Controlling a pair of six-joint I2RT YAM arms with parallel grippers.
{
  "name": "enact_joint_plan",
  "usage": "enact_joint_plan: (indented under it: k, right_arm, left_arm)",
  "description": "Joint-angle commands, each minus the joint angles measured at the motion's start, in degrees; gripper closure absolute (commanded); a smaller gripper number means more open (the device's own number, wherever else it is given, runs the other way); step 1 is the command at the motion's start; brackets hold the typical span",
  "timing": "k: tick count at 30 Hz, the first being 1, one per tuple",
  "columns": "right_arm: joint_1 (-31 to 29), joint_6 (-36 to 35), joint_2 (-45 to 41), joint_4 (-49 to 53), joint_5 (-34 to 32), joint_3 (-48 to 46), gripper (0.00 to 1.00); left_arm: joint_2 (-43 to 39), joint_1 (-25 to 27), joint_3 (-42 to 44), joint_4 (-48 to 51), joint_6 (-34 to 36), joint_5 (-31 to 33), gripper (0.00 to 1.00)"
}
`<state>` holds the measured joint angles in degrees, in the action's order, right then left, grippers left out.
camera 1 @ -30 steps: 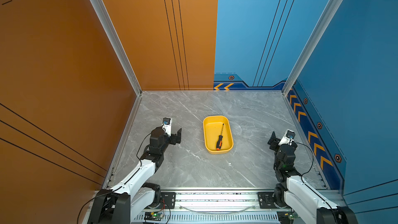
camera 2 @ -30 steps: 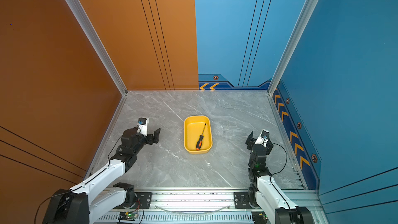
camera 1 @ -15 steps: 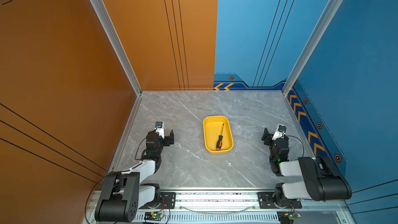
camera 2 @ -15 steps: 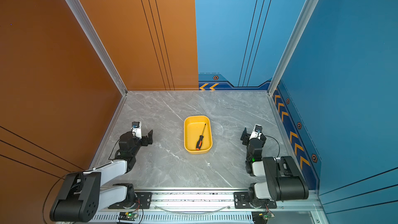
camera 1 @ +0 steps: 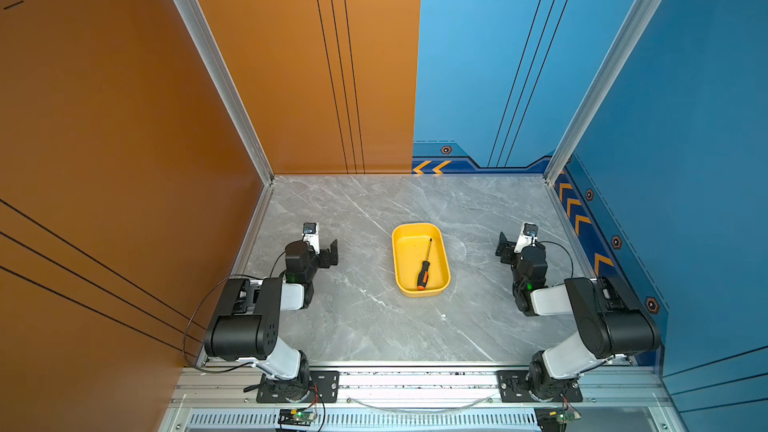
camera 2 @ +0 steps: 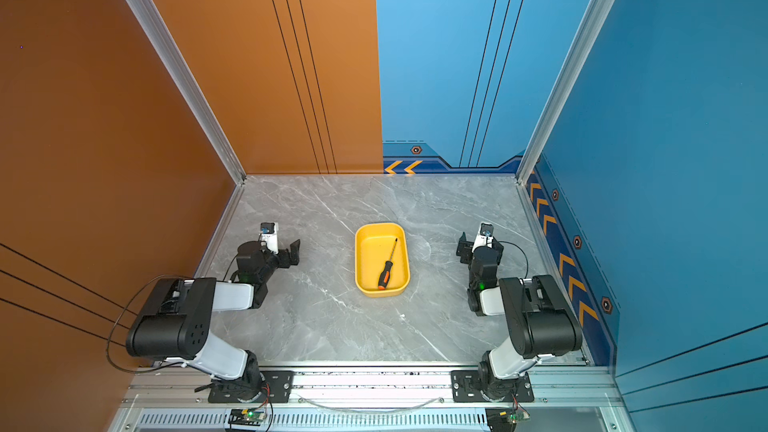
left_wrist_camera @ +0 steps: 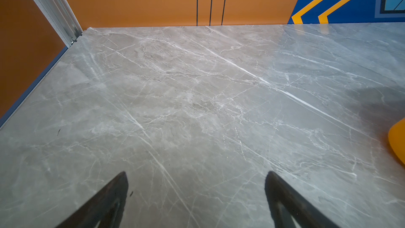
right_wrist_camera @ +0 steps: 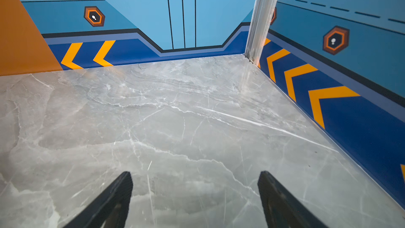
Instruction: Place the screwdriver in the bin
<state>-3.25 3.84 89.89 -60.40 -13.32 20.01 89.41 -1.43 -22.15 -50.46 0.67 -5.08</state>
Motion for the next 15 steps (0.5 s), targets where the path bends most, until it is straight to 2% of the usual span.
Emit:
enact_joint_plan:
  k: [1, 6, 9, 15]
  right_arm:
    - [0.88, 0.55, -1.2, 7.26, 1.6, 0.88, 0.12]
    - [1.14, 0.58, -1.29, 7.43, 1.98, 0.91, 0.08]
    - [1.14, 0.48, -1.29, 7.49, 2.01, 0.91, 0.0]
    - [0.7, 0.13, -1.25, 7.35, 1.56, 0.91, 0.0]
  left_arm:
    - [0.42, 0.29, 0.44, -2.9, 0.3, 2.18, 0.02]
    - [0.42, 0.38, 0.37, -2.89, 0.29, 2.35, 0.02]
    - [0.44, 0.45, 0.44, -2.85, 0.19, 3.18, 0.02]
    - [0.26, 1.82, 0.57, -2.79, 0.3, 7.35, 0.02]
